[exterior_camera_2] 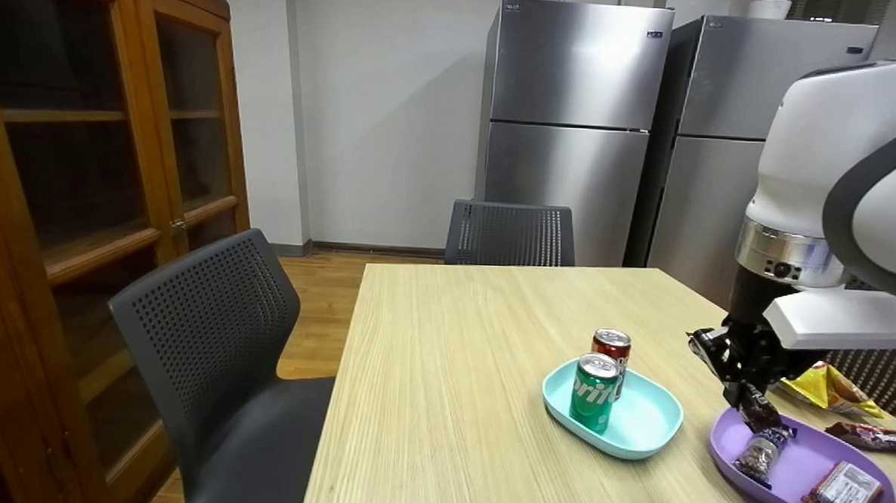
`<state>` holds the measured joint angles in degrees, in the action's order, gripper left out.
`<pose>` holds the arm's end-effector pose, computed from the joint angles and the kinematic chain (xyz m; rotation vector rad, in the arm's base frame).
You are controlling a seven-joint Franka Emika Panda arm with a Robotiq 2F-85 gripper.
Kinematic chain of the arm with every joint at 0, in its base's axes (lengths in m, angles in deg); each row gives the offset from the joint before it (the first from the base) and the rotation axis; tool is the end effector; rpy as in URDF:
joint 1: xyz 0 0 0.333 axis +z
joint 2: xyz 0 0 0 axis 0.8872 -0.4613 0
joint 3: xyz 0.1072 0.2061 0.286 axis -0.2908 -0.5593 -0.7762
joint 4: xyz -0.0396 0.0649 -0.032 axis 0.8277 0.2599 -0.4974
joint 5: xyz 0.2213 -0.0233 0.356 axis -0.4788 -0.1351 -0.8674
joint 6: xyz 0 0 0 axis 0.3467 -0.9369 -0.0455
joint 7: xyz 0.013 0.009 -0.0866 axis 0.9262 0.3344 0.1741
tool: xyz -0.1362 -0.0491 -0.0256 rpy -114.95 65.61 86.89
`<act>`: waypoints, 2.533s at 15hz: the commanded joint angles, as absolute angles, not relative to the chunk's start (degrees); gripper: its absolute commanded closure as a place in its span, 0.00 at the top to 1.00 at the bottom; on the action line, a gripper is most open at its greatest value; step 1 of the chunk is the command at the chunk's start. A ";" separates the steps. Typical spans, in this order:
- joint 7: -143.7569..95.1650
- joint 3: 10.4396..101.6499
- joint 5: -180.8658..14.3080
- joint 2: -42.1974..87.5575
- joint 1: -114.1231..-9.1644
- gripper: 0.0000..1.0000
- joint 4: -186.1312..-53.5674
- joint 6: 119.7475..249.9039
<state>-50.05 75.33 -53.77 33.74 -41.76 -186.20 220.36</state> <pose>0.4036 0.0106 0.1807 3.0013 -0.0235 0.2005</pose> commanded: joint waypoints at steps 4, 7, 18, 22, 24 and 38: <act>-52.00 75.02 -59.95 25.99 -46.90 0.05 -186.30 231.20; -52.84 73.74 -62.94 23.05 -49.59 0.05 -186.31 233.74; -56.27 63.37 -63.97 18.08 -67.72 0.05 -186.29 240.89; -57.03 59.82 -63.92 16.46 -73.63 0.05 -186.29 242.56; -57.24 58.98 -64.34 15.74 -75.01 0.05 -186.25 243.04; -42.95 44.77 -87.94 13.76 -83.34 0.59 -184.26 241.88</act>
